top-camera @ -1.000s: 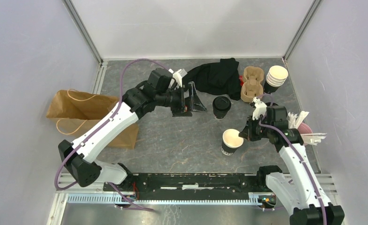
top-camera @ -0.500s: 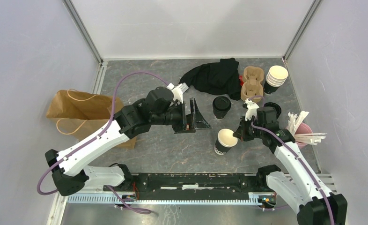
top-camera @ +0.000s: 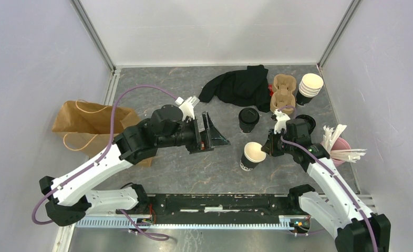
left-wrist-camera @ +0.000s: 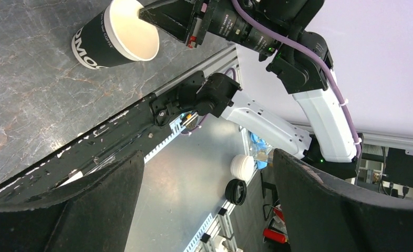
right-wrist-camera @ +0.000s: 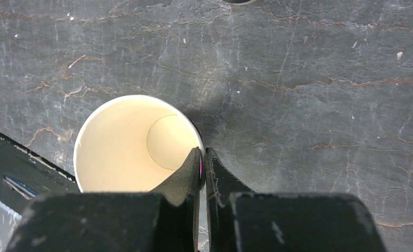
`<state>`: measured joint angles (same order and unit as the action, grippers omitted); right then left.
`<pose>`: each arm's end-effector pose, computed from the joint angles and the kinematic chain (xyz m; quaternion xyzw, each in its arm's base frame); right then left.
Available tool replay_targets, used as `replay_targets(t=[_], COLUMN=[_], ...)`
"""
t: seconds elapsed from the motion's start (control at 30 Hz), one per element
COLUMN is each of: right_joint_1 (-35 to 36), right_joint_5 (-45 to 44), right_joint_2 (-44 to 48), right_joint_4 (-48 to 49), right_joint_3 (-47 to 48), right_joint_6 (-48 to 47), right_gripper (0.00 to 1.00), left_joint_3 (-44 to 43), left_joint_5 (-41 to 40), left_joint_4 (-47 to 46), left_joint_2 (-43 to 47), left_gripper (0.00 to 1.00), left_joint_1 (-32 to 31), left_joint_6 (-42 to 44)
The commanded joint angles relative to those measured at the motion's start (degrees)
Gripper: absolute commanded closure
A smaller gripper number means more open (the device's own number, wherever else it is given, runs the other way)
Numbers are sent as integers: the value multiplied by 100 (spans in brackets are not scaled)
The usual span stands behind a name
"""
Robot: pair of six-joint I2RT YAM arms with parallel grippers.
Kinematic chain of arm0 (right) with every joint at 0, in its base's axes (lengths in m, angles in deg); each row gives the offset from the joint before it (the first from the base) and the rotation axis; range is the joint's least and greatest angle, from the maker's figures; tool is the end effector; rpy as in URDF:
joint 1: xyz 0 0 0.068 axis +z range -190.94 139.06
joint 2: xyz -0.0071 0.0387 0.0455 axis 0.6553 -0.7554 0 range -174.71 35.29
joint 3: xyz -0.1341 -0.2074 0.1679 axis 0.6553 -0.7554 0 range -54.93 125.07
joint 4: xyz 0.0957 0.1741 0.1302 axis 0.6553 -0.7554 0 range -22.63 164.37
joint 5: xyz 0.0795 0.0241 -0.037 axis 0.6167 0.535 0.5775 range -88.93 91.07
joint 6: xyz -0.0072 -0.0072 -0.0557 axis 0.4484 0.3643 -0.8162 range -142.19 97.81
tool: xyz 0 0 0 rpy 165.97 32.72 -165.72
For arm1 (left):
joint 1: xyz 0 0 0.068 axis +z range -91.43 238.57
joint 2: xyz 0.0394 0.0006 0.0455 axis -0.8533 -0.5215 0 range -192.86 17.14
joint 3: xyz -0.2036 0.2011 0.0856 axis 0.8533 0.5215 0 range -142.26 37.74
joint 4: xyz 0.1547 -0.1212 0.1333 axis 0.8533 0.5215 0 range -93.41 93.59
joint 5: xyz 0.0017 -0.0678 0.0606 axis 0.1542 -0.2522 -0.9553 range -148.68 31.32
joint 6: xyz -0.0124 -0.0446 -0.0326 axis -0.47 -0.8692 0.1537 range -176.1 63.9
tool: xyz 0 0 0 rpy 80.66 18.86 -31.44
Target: Pack the takeout coffee
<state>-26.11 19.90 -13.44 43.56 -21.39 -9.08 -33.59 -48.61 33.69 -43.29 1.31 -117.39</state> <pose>0.1255 0.0465 0.2522 -0.0751 0.9136 0.2364 0.3221 0.0925 -0.1568 0.4168 0.0166 0.8468 -0.4907 0.2049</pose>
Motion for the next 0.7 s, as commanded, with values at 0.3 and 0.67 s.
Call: replay_targets(t=[0.3, 0.67], right_joint_1=[346, 415], right_joint_5=[-1281, -1158], right_joint_2=[-421, -671], right_joint_4=[338, 537], right_joint_3=[748, 796], right_joint_6=[110, 121], right_gripper=[92, 64], left_joint_3=[-84, -575], left_joint_5=[11, 85], left_joint_4=[-195, 109], left_joint_2=[-246, -717], left_gripper=[3, 3], left_joint_1=[-20, -14], left_joint_6=[146, 674])
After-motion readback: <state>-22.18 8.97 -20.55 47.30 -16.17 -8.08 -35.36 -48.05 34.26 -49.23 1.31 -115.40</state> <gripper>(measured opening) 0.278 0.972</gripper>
